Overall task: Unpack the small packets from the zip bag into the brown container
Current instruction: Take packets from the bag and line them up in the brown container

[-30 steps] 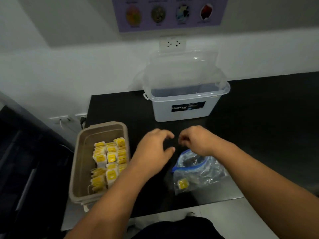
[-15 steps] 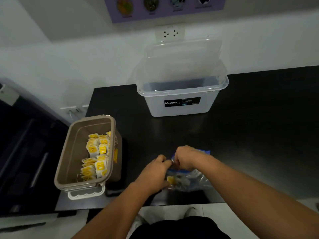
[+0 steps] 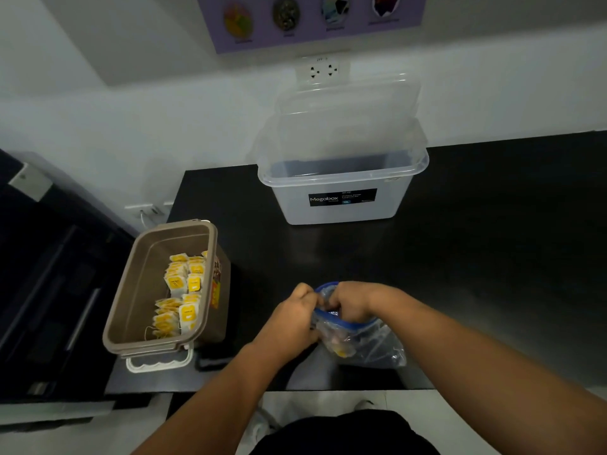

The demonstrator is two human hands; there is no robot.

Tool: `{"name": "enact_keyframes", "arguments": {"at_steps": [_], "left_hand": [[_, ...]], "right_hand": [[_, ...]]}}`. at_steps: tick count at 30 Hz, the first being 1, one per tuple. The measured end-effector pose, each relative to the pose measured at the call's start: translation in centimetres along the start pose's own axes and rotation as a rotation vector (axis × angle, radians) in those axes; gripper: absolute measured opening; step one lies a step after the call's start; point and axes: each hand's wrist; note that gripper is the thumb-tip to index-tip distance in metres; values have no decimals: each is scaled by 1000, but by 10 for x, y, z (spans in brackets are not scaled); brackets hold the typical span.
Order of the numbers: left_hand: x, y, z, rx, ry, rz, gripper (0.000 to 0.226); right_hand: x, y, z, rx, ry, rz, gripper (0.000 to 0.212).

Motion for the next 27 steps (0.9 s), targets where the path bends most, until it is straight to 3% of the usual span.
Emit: {"name": "enact_keyframes", "arguments": {"at_steps": [6,11,13,18,21,25,27], "left_hand": [[-1,1,1,15,31,-18,42],[-4,7,2,11,58,-12,39],[-5,10,1,-8,55,-10,39],[-4,12,-2,-20,-72,32,44],[6,6,-4,176,-155,90,34],[17,-1,-11,241,-164,230,27],[15,-2,-14,195,-195,233,22]], "right_hand": [[-9,4,14,60,163,15,29],[-15,4,29,186,249,118,66],[-14,5,31,205,256,120,70],[-12,-1,23,90,126,154,48],[0,2,30,314,71,24,26],[3,12,24,291,105,28,1],[7,14,21,287,93,24,12]]}}
Point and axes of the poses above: each hand's wrist, its own y-axis away from the middle knuckle, its own z-axis out of the palm, x = y × z, and after that the axes turned 1 degree about -y, right-handed
